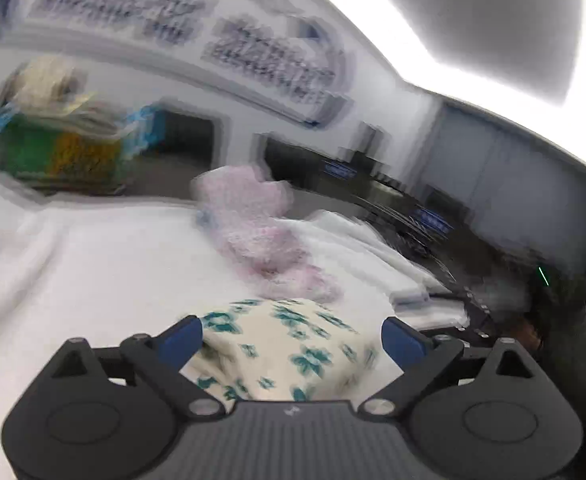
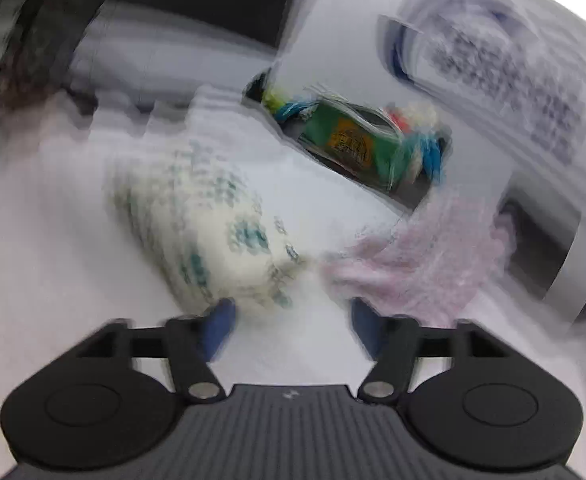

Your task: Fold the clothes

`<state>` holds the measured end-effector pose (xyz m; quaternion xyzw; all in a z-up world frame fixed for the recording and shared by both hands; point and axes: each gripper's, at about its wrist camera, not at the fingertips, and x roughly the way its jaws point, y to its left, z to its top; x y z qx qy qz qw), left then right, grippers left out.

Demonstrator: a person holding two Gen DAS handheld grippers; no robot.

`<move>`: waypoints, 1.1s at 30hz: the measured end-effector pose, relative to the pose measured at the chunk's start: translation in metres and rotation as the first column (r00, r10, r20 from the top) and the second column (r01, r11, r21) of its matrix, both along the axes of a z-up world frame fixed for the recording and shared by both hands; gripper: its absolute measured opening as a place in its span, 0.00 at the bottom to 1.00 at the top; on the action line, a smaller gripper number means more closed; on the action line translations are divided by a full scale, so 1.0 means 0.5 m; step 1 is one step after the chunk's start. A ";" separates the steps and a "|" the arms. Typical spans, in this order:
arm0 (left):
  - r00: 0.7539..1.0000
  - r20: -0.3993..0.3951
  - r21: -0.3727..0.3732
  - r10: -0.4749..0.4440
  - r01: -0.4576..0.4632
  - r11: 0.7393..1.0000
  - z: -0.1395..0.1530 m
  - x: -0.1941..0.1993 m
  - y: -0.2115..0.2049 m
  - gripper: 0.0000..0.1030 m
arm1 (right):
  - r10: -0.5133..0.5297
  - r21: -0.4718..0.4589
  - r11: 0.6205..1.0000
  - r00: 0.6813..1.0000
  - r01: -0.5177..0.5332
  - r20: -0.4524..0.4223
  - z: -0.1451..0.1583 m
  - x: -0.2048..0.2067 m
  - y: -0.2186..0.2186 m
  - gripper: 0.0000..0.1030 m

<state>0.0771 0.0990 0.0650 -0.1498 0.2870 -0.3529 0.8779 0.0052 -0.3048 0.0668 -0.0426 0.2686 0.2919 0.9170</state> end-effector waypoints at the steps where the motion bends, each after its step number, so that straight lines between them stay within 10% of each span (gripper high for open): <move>1: 0.994 -0.101 -0.024 0.037 -0.040 0.999 -0.013 0.021 -0.007 0.92 | -0.042 0.112 0.992 0.995 0.052 -0.094 -0.005 0.023 -0.008 0.83; 6: 0.920 -0.371 -0.041 0.127 -0.153 0.987 -0.092 0.068 -0.056 0.85 | -0.102 0.345 0.899 0.896 0.269 -0.433 -0.073 0.129 0.003 0.77; 10: 0.854 -0.509 -0.135 0.107 -0.203 0.970 -0.136 0.078 -0.072 0.68 | -0.046 0.415 0.863 0.863 0.289 -0.503 -0.118 0.146 0.021 0.51; 15: 0.863 -0.488 -0.182 0.127 -0.243 0.953 -0.141 0.079 -0.055 0.31 | -0.093 0.379 0.885 0.901 0.270 -0.423 -0.099 0.113 0.055 0.29; 24: 0.913 -0.358 -0.241 0.197 -0.294 0.925 -0.020 0.117 0.036 0.29 | -0.083 0.372 0.914 0.970 0.165 -0.227 0.042 0.149 0.145 0.24; 33: 0.902 -0.279 -0.205 0.330 -0.392 0.897 0.001 0.218 0.109 0.29 | -0.060 0.359 0.926 0.984 0.117 -0.168 0.090 0.335 0.248 0.24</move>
